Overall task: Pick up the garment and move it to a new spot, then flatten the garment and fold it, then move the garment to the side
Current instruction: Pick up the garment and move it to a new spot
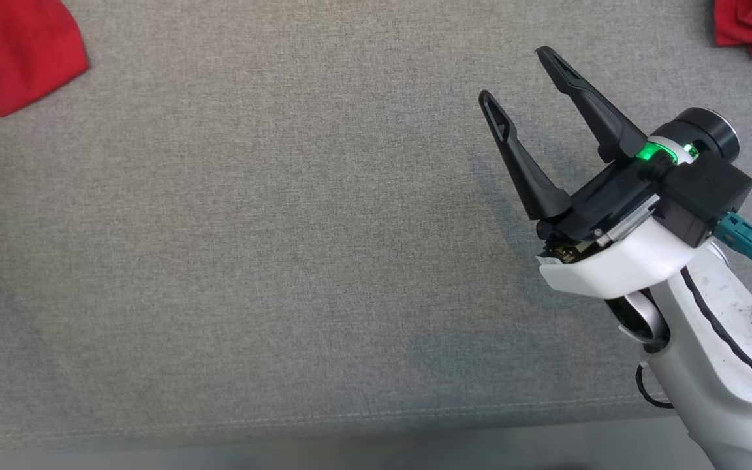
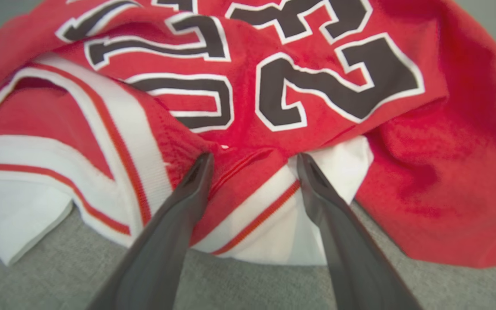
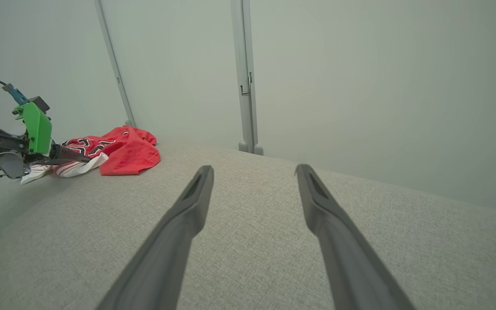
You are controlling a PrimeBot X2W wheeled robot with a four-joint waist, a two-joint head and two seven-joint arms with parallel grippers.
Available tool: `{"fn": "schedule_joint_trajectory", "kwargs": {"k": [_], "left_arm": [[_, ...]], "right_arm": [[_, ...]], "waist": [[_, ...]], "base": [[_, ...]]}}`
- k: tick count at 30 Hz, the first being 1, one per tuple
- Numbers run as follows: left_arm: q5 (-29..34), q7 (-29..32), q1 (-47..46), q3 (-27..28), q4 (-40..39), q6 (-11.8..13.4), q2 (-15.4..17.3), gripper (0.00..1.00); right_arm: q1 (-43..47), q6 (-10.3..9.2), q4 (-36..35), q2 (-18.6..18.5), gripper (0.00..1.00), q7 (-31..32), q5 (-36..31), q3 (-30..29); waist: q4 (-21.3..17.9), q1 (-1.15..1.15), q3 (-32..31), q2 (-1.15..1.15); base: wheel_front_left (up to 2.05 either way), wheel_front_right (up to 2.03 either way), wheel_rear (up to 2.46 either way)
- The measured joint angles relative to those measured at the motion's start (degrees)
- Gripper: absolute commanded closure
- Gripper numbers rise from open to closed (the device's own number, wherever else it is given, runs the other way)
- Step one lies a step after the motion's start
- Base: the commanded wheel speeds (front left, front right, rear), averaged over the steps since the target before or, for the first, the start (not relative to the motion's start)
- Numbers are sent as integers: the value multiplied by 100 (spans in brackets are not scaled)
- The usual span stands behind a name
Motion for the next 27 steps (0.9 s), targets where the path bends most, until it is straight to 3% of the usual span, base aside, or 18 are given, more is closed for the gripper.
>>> {"fn": "schedule_joint_trajectory", "kwargs": {"k": [2, 4, 5, 14, 27], "left_arm": [[4, 52, -30, -30, 79, 12, 1, 4], [11, 90, -57, -49, 152, 42, 0, 80], [13, 101, -66, -56, 191, 55, 1, 100], [53, -18, -198, -78, 327, -10, 14, 100], [82, -642, -299, -439, 341, -586, 16, 100]], "right_arm": [[-1, 0, 14, 1, 0, 0, 3, 7], [-2, 0, 35, 1, 0, 0, 35, 16], [-2, 0, 41, 1, 0, 0, 47, 22], [-21, 0, 71, 15, 0, 0, 101, 74], [-32, 0, 216, 200, 0, 0, 303, -59]], "waist": [[14, 0, -42, 0], [27, 0, -90, 0], [33, 0, -116, 0], [55, 0, -300, 0], [42, 0, -831, 0]], "base": [[0, 0, 0], [0, 0, 0], [0, 0, 0], [0, 0, 0], [0, 0, 0]]}}
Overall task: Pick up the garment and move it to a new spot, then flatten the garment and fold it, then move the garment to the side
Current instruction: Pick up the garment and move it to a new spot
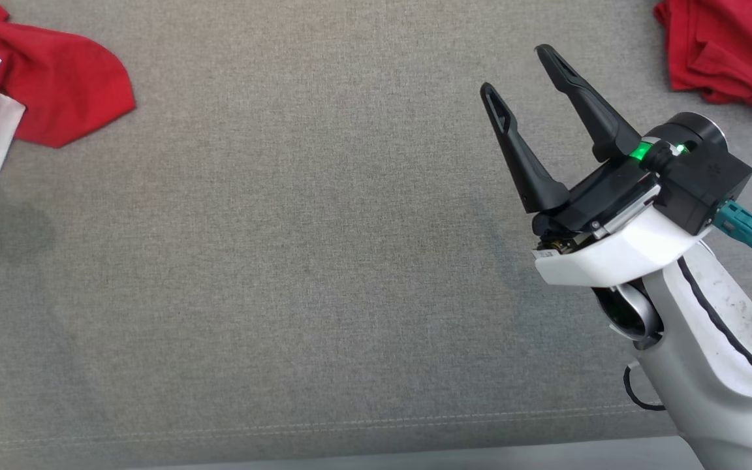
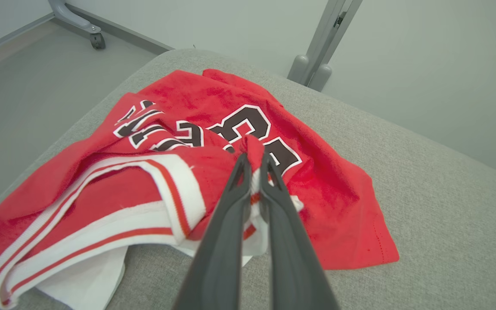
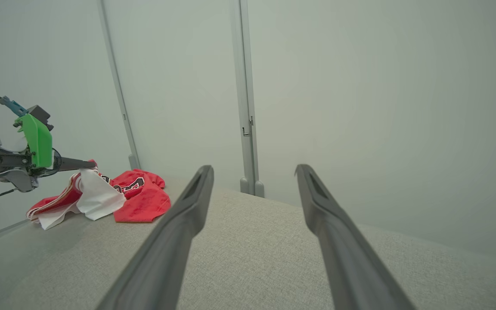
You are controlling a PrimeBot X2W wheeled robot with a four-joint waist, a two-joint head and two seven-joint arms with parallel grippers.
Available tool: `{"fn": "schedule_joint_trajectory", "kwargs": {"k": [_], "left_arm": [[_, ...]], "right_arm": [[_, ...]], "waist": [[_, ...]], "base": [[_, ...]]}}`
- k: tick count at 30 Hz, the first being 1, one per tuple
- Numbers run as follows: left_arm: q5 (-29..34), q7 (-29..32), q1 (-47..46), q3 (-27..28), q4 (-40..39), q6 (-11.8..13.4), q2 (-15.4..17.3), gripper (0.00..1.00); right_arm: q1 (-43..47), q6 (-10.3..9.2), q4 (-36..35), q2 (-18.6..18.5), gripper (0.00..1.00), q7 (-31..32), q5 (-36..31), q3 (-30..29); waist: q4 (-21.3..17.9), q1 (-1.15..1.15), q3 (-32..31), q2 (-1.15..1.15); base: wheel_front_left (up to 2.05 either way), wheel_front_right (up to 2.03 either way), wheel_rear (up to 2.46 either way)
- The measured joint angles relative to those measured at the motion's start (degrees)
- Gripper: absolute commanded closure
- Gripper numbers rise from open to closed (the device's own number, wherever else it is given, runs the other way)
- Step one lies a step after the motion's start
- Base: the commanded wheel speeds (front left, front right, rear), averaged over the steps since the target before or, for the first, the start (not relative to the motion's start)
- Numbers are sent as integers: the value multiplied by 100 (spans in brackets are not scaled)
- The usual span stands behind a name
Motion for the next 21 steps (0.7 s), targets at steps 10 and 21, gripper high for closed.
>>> {"fn": "schedule_joint_trajectory", "kwargs": {"k": [10, 21], "left_arm": [[208, -181, -20, -783, -425, -101, -323, 100], [-286, -32, -16, -2161, -1360, -112, -1084, 100]], "right_arm": [[350, 0, 209, 93, 0, 0, 138, -247], [833, 0, 356, 188, 0, 0, 213, -454]], "waist": [[-36, 0, -667, 0], [-219, 0, -1447, 0]], "base": [[0, 0, 0], [0, 0, 0]]}}
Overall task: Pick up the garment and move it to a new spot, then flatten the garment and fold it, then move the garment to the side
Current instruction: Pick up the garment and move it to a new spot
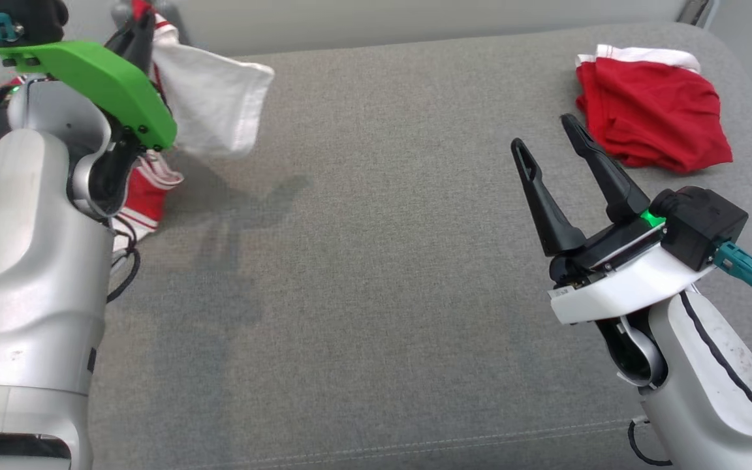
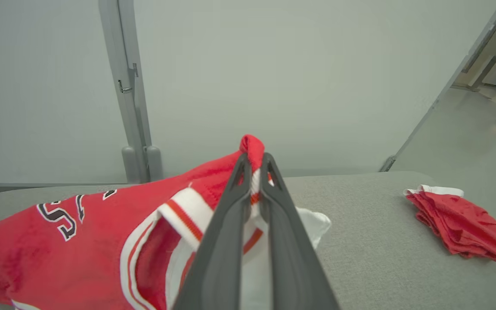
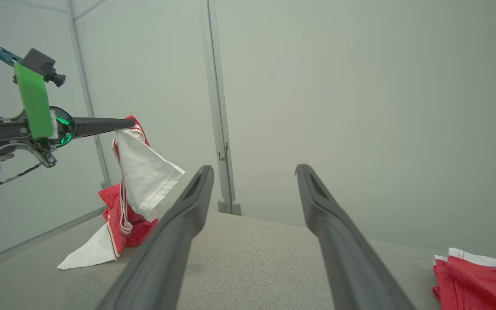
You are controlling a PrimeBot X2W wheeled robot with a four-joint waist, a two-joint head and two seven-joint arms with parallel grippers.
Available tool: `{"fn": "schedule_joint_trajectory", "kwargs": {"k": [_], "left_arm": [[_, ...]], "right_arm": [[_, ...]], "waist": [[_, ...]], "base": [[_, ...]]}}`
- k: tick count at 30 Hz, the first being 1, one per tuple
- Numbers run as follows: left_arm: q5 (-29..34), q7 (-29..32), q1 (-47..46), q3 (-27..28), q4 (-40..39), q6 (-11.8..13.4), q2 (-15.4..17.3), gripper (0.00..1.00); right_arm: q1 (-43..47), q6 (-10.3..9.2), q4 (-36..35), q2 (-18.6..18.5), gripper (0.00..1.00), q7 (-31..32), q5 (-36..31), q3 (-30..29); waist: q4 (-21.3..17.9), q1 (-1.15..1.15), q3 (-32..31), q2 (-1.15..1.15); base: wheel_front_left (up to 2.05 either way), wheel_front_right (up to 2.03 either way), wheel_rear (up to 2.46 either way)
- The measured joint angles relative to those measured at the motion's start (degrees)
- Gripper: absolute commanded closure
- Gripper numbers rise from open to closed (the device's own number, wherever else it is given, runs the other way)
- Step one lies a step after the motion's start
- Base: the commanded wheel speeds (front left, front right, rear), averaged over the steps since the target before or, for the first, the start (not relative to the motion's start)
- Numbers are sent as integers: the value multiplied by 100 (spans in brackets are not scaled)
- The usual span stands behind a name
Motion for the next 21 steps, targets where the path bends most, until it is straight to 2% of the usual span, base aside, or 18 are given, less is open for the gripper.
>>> {"fn": "schedule_joint_trajectory", "kwargs": {"k": [5, 10, 14, 21], "left_arm": [[-613, 66, 3, -100, -416, 1, -259, 100], [-1274, 282, 31, -103, -636, 0, -654, 100], [-1366, 283, 342, -171, -582, 1, -724, 100], [-1350, 30, 1124, -437, -121, 1, -726, 100]], "right_arm": [[155, 0, -1, -13, 0, 0, 0, -122], [247, 0, -88, -44, 0, 0, 0, -261], [302, 0, -146, -62, 0, 0, 0, -391], [295, 0, -236, -26, 0, 0, -1, -194]], "waist": [[-217, 0, -241, 0], [-476, 0, -355, 0], [-637, 0, -353, 0], [-833, 0, -188, 0]], "base": [[0, 0, 0], [0, 0, 0], [0, 0, 0], [0, 0, 0]]}}
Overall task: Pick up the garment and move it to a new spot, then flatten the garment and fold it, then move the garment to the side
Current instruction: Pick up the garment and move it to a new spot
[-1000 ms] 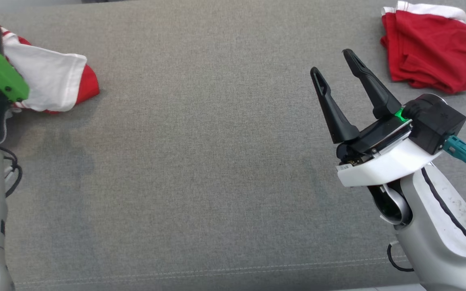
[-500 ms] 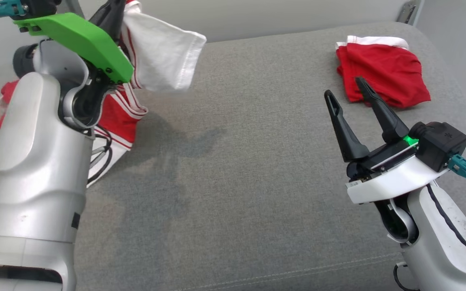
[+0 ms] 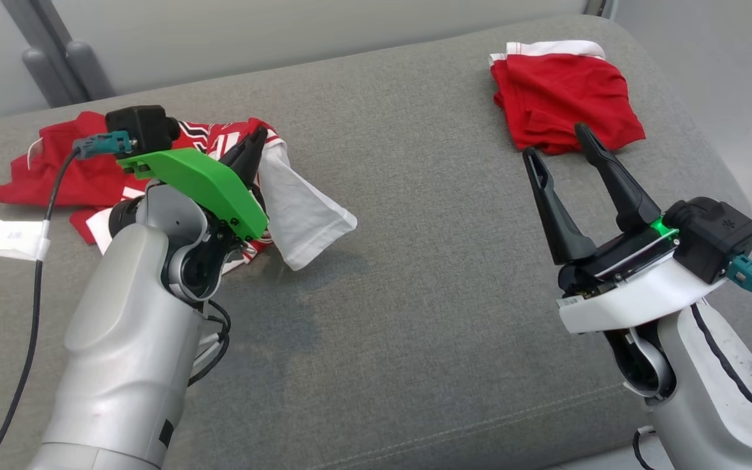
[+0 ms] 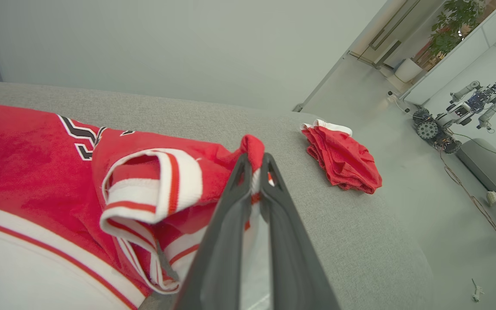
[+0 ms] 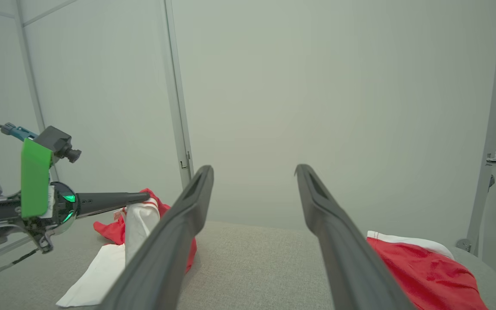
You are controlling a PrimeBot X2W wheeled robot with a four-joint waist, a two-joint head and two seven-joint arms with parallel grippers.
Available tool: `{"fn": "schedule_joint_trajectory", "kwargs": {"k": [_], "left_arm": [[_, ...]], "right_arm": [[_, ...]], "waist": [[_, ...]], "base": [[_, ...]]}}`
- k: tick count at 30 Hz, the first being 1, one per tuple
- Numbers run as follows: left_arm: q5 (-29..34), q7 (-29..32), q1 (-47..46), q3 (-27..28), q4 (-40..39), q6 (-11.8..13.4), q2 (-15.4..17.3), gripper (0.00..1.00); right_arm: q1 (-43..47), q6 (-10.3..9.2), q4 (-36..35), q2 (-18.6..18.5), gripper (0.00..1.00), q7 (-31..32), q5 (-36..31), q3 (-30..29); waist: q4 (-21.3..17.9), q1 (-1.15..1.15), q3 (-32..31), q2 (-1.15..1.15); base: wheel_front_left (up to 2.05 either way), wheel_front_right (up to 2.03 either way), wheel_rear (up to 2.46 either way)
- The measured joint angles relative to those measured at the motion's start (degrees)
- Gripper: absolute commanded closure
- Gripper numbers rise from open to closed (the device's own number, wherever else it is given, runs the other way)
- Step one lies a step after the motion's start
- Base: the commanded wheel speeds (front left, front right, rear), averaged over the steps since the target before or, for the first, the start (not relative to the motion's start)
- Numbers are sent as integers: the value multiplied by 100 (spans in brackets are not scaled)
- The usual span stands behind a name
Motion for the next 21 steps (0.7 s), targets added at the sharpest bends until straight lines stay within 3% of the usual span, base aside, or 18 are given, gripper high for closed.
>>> {"fn": "schedule_joint_trajectory", "kwargs": {"k": [7, 8, 9, 14, 21], "left_arm": [[-1, -367, -12, -67, 107, 0, 8, 100], [-10, -392, -14, -88, 146, 0, 7, 87], [-14, -400, -16, -122, 198, 0, 10, 2], [-323, -547, -67, -615, 169, 0, 25, 0], [-353, -882, -102, -976, -98, 0, 29, 0]], "right_arm": [[-21, 0, -41, 37, 0, 0, 0, 148], [-25, 0, -41, 49, 0, 0, 0, 162], [-38, 0, -41, 59, 0, 0, 0, 164], [-115, 1, -29, 51, 0, 0, -7, -174], [-115, 2, 5, 21, 0, 0, -27, -319]], "waist": [[-313, 0, 206, 0], [-363, 0, 241, 0], [-413, 0, 274, 0], [-639, 0, 473, 0], [-540, 0, 493, 0]], "base": [[0, 0, 0], [0, 0, 0], [0, 0, 0], [0, 0, 0], [0, 0, 0]]}}
